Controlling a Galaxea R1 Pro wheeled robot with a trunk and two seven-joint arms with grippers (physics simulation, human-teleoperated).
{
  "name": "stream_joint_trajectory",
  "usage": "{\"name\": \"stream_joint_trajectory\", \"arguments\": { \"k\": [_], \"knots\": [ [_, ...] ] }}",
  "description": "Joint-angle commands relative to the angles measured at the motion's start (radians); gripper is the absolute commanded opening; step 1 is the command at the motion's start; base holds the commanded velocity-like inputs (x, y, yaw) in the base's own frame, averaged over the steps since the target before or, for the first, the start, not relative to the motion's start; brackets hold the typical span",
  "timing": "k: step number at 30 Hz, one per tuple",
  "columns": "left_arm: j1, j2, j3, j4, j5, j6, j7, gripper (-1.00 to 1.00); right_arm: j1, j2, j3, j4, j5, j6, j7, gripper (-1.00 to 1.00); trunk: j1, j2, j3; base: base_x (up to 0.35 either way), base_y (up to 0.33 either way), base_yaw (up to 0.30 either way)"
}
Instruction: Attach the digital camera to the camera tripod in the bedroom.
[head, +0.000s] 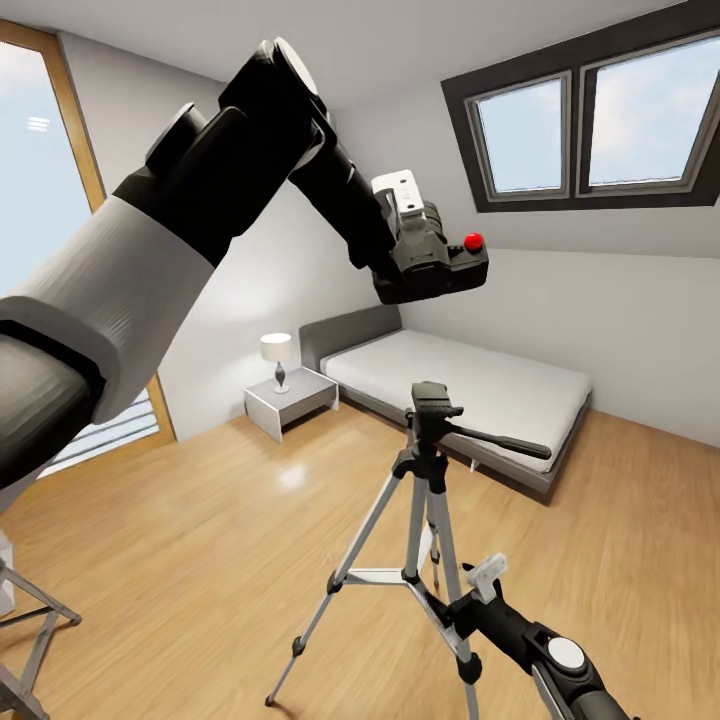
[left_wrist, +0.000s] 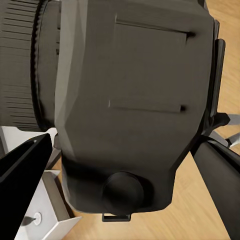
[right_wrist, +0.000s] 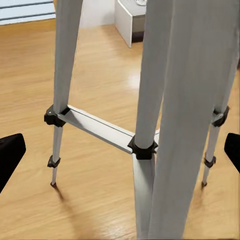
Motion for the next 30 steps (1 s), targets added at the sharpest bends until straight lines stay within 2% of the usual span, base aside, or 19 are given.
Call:
{"name": "stream_joint_trajectory", "arguments": {
  "k": [1, 12, 30],
  "knots": [
    [-0.001, 0.000, 0.001, 0.000, -0.009, 0.010, -0.008, -1.00, 0.000, 0.000, -0.004, -0.002, 0.005, 0.003, 0.002, 1.00, 0.000, -0.001, -0.001, 0.000, 0.000, 0.000],
    [-0.001, 0.000, 0.000, 0.000, -0.009, 0.010, -0.008, -1.00, -0.001, 0.000, -0.029, -0.002, 0.005, -0.042, 0.003, 1.00, 0.000, -0.001, -0.001, 0.000, 0.000, 0.000],
    [0.000, -0.001, 0.000, 0.000, -0.009, 0.009, -0.008, -1.00, 0.000, -0.001, -0.030, -0.002, 0.005, -0.050, 0.002, 1.00, 0.000, -0.001, -0.001, 0.000, 0.000, 0.000]
  ]
}}
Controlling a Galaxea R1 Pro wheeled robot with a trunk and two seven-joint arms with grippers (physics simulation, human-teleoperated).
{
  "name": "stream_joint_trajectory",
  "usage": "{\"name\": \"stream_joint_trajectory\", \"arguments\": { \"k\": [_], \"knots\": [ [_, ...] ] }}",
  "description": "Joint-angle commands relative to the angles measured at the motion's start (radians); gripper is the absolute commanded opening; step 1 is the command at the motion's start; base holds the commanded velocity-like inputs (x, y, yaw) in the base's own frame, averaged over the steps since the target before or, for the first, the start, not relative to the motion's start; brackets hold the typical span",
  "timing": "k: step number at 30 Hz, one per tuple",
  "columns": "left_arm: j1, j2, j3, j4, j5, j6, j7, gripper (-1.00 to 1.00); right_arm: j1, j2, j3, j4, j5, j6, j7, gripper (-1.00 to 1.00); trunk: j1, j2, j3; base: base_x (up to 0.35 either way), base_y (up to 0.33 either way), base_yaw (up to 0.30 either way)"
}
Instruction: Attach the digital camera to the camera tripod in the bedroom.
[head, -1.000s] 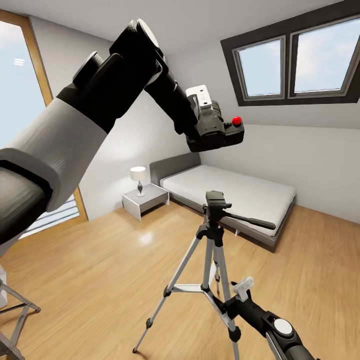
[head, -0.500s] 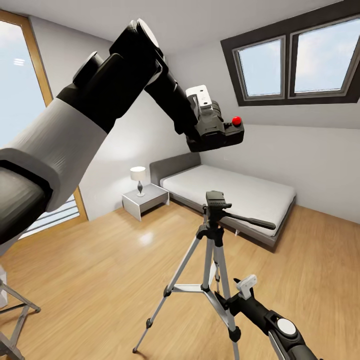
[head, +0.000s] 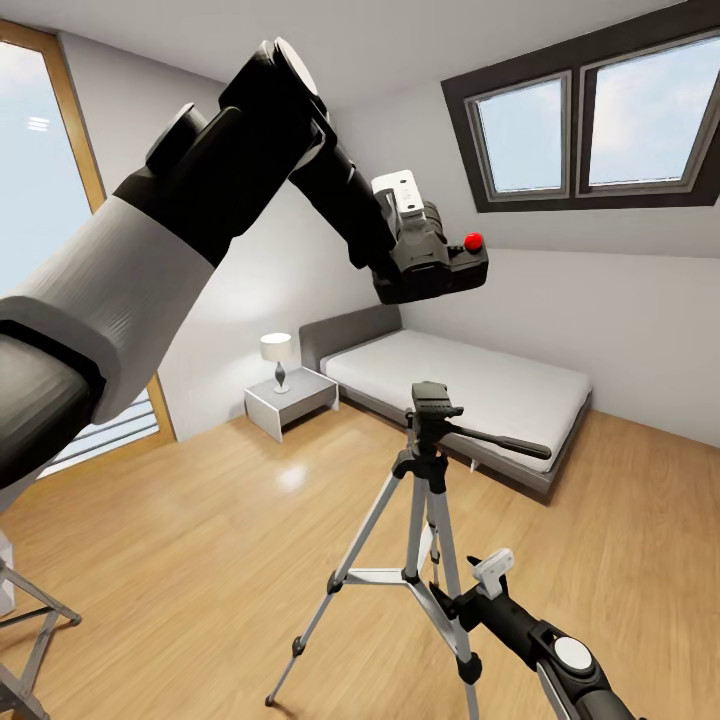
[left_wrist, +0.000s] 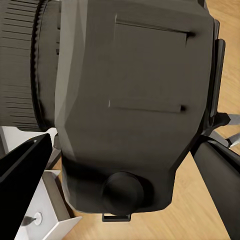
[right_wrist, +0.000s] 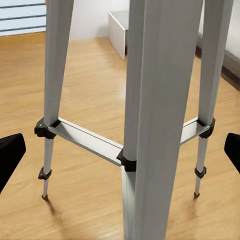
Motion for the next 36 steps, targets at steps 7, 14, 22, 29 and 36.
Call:
{"name": "stream_joint_trajectory", "arguments": {
  "k": [7, 14, 22, 29, 36],
  "knots": [
    [0.000, -0.001, 0.001, 0.000, -0.009, 0.010, -0.008, -1.00, 0.000, 0.000, 0.002, -0.001, 0.005, 0.002, 0.002, 1.00, 0.000, -0.001, -0.001, 0.000, 0.000, 0.000],
    [0.000, -0.002, 0.001, 0.000, -0.009, 0.011, -0.008, -1.00, 0.000, -0.001, 0.002, -0.001, 0.006, 0.002, 0.002, 1.00, 0.000, -0.001, -0.001, 0.000, 0.000, 0.000],
    [0.001, -0.002, 0.001, 0.000, -0.009, 0.012, -0.010, -1.00, 0.000, -0.001, 0.002, -0.001, 0.007, 0.003, 0.000, 1.00, 0.000, -0.001, -0.001, 0.000, 0.000, 0.000],
    [0.001, -0.002, 0.001, -0.002, -0.009, 0.009, -0.010, -1.00, 0.000, 0.000, 0.002, 0.000, 0.007, 0.003, 0.000, 1.00, 0.000, -0.001, -0.001, 0.102, 0.024, 0.000],
    [0.001, -0.002, 0.001, -0.002, -0.009, 0.009, -0.010, -1.00, 0.000, -0.001, 0.002, 0.000, 0.007, 0.002, 0.000, 1.00, 0.000, -0.001, -0.001, 0.193, 0.048, 0.000]
  ]
}}
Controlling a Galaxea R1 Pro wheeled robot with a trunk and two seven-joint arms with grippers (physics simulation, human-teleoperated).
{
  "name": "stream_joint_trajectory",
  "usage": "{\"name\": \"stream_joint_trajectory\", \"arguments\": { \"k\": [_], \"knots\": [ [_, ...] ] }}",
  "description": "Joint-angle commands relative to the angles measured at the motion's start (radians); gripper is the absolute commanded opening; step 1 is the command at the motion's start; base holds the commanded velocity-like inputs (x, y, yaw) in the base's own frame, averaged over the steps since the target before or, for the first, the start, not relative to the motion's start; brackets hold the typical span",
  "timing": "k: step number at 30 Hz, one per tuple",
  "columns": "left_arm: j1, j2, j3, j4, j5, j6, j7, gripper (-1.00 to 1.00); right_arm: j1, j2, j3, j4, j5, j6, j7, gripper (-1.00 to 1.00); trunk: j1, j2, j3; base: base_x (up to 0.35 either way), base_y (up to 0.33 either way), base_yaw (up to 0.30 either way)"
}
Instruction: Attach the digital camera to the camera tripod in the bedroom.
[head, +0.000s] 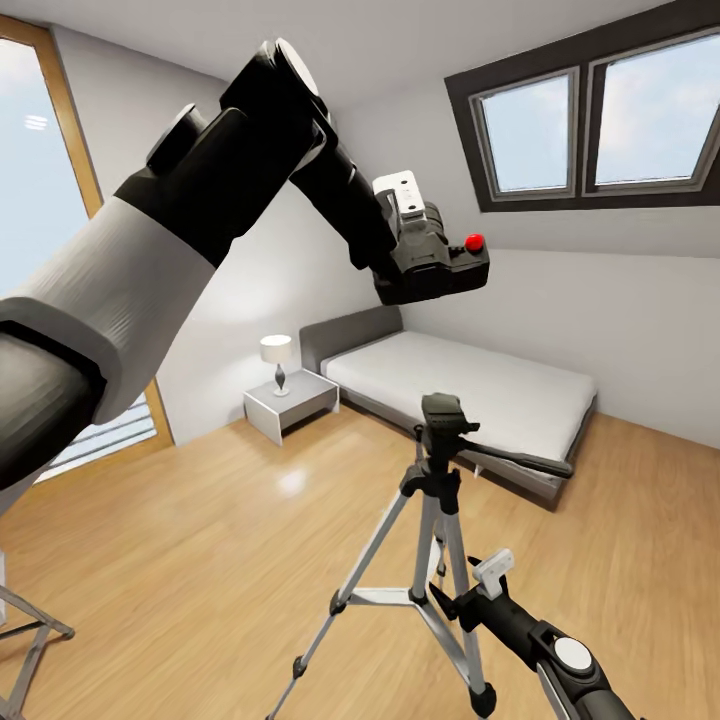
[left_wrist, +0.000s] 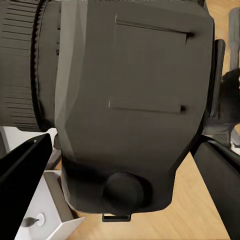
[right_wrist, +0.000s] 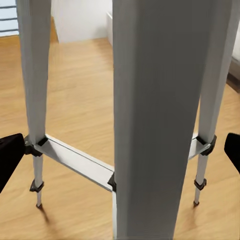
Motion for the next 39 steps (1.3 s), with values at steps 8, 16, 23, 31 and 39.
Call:
{"name": "stream_joint_trajectory", "arguments": {
  "k": [8, 16, 23, 31, 39],
  "knots": [
    [-0.001, 0.000, 0.001, 0.000, -0.009, 0.010, -0.008, -1.00, 0.000, -0.001, 0.000, -0.001, 0.005, 0.001, 0.002, 1.00, 0.001, -0.001, -0.001, 0.033, 0.006, 0.000],
    [-0.001, 0.000, 0.001, 0.000, -0.009, 0.011, -0.008, -1.00, 0.000, -0.001, -0.001, -0.001, 0.005, 0.003, 0.001, 1.00, 0.001, -0.001, -0.001, 0.004, 0.001, 0.000],
    [-0.001, 0.000, 0.001, -0.001, -0.009, 0.011, -0.008, -1.00, 0.000, -0.001, -0.001, 0.003, 0.006, 0.001, -0.004, 1.00, 0.001, -0.001, -0.001, 0.000, 0.000, 0.000],
    [-0.001, -0.001, 0.001, -0.001, -0.009, 0.010, -0.008, -1.00, 0.000, 0.000, -0.001, 0.012, 0.007, 0.001, -0.023, 1.00, 0.001, -0.001, -0.001, 0.000, 0.000, 0.000],
    [-0.001, -0.002, 0.000, 0.000, -0.009, 0.009, -0.008, -1.00, 0.000, 0.000, -0.004, 0.067, 0.007, -0.020, -0.057, 1.00, 0.001, -0.001, -0.001, 0.000, 0.000, 0.000]
  ]
}}
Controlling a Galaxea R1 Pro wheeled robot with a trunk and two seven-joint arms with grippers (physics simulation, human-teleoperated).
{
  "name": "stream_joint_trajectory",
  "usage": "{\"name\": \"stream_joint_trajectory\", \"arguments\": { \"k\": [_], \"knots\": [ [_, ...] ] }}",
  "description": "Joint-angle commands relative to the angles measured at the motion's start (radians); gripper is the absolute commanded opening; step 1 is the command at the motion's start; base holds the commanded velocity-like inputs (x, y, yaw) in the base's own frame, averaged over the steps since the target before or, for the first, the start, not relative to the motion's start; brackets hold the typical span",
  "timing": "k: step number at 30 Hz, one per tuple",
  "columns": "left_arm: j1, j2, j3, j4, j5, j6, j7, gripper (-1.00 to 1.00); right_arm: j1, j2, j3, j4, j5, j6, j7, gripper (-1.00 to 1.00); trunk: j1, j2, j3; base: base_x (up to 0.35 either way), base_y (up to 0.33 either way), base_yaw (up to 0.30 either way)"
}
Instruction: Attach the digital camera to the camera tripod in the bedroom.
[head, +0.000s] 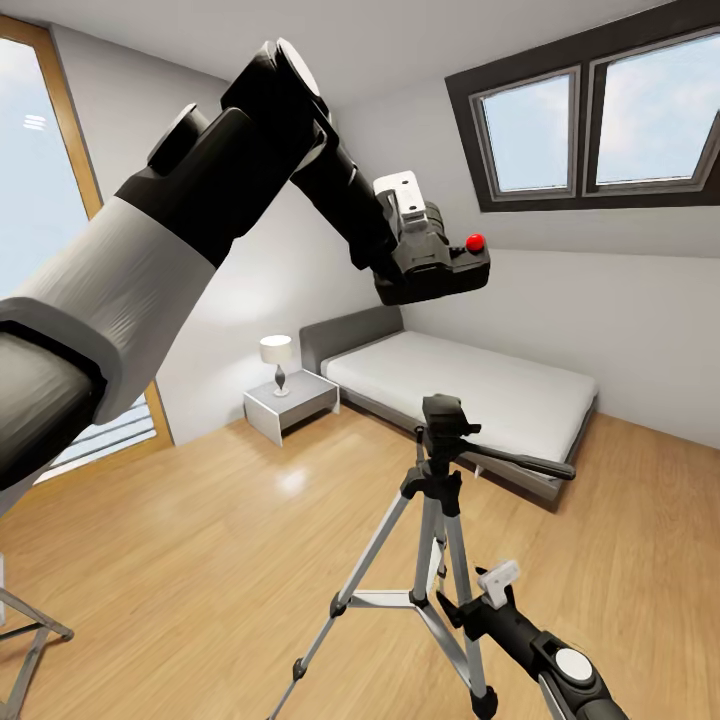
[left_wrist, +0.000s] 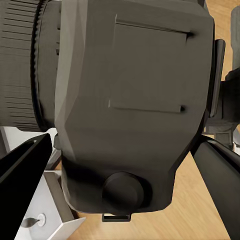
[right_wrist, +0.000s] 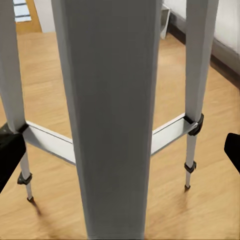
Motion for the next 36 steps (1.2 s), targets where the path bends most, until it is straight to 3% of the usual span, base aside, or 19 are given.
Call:
{"name": "stream_joint_trajectory", "arguments": {
  "k": [1, 23, 28, 36],
  "knots": [
    [-0.001, -0.001, 0.001, 0.000, -0.009, 0.010, -0.008, -1.00, 0.000, 0.000, 0.001, 0.004, 0.005, -0.006, 0.000, 1.00, 0.000, -0.001, -0.001, 0.000, 0.000, 0.000],
    [-0.001, -0.019, -0.001, 0.008, -0.009, 0.013, -0.008, -1.00, 0.000, 0.000, 0.000, 0.060, 0.005, -0.039, -0.003, 1.00, 0.000, -0.001, -0.001, 0.000, 0.000, 0.000],
    [-0.001, -0.035, -0.002, 0.022, -0.010, 0.013, -0.008, -1.00, 0.000, 0.000, 0.000, 0.066, 0.005, -0.040, -0.003, 1.00, 0.000, -0.001, -0.001, 0.000, 0.000, 0.000],
    [-0.001, -0.049, -0.051, 0.116, -0.010, 0.013, -0.008, -1.00, 0.000, 0.000, 0.000, 0.068, 0.005, -0.056, -0.003, 1.00, 0.000, -0.001, -0.001, 0.000, 0.000, 0.000]
  ]
}}
